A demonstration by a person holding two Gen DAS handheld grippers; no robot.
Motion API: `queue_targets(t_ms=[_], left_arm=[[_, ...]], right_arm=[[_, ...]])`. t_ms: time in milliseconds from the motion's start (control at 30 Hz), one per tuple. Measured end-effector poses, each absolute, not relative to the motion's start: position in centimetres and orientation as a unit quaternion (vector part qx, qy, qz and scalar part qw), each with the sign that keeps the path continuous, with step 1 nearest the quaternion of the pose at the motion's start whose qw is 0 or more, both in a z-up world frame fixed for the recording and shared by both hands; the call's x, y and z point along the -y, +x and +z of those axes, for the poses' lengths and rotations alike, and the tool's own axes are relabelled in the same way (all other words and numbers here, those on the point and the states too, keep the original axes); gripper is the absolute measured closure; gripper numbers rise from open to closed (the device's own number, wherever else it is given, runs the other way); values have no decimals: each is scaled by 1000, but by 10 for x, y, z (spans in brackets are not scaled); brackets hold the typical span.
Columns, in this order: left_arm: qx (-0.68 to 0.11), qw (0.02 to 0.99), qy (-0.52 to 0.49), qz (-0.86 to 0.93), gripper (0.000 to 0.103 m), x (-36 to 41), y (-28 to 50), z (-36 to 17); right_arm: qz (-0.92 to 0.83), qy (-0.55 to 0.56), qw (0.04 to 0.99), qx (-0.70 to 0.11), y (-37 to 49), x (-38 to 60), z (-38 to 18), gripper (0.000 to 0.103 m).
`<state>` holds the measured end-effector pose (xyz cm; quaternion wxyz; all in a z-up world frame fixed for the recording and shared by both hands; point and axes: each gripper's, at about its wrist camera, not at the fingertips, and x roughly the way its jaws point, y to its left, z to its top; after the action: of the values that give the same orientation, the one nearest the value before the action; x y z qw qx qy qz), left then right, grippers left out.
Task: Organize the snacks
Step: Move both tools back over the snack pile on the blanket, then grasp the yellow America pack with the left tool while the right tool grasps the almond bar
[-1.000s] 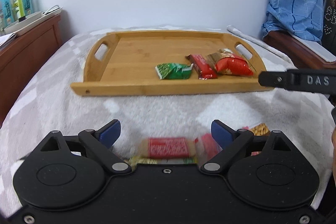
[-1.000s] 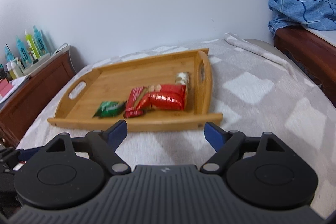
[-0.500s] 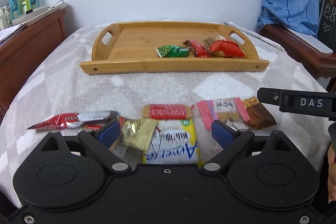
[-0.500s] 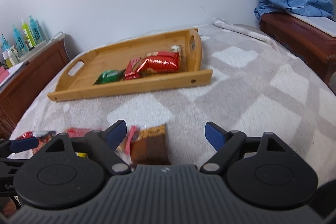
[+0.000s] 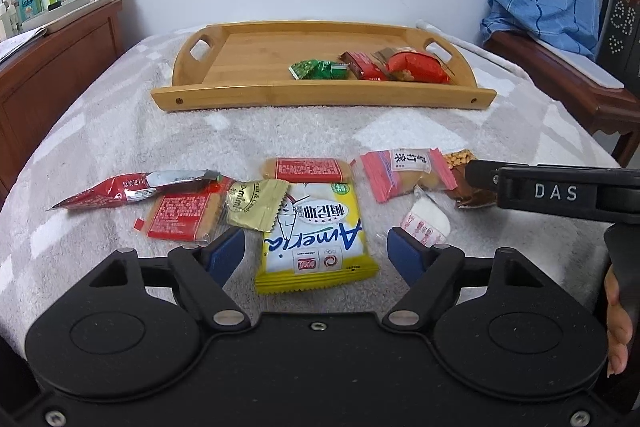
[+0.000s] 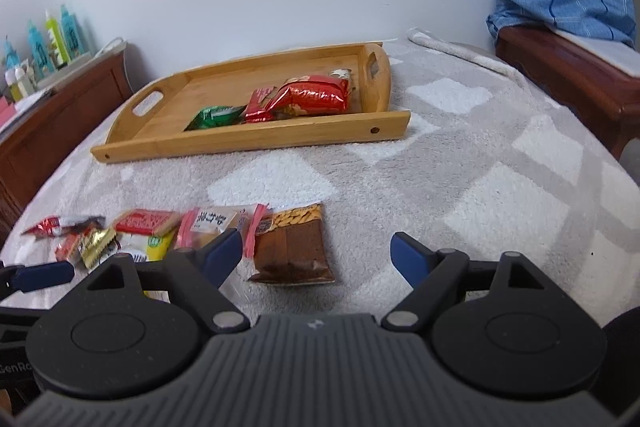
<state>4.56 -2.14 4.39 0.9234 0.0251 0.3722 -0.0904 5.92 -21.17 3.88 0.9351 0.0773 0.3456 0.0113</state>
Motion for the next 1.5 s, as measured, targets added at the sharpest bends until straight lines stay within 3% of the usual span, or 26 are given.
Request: queue_targets(t_ms=[233, 533, 667, 833, 967, 1167, 1333, 1400, 1500], left_arm=[[-381, 920, 27, -87, 32, 26, 55, 35], [-387, 919, 16, -82, 40, 28, 70, 26], [-382, 921, 18, -81, 48, 29, 74, 27], [-379, 921, 14, -83, 50, 29, 75, 27], [-378, 922, 4, -88, 50, 29, 75, 30], [-369, 924, 5, -96, 51, 33, 72, 36], [-360, 927, 8, -102, 51, 35, 71, 42], [-358, 928, 10, -102, 51, 36, 70, 44], [-356, 929, 8, -105, 51, 36, 70, 47]], right_arm=[[15, 56, 931, -361, 60, 205, 34, 24], [19, 64, 924, -376, 67, 204, 28, 24], [19, 60, 925, -376, 70, 203, 27, 24], [22, 58, 925, -375, 73, 200, 26, 25], [21, 56, 925, -375, 75, 200, 26, 30], [18, 59, 927, -369, 73, 200, 27, 52], [8, 79, 926, -369, 74, 208, 27, 51], [7, 86, 926, -368, 74, 209, 27, 41], [6, 79, 926, -369, 74, 208, 26, 39]])
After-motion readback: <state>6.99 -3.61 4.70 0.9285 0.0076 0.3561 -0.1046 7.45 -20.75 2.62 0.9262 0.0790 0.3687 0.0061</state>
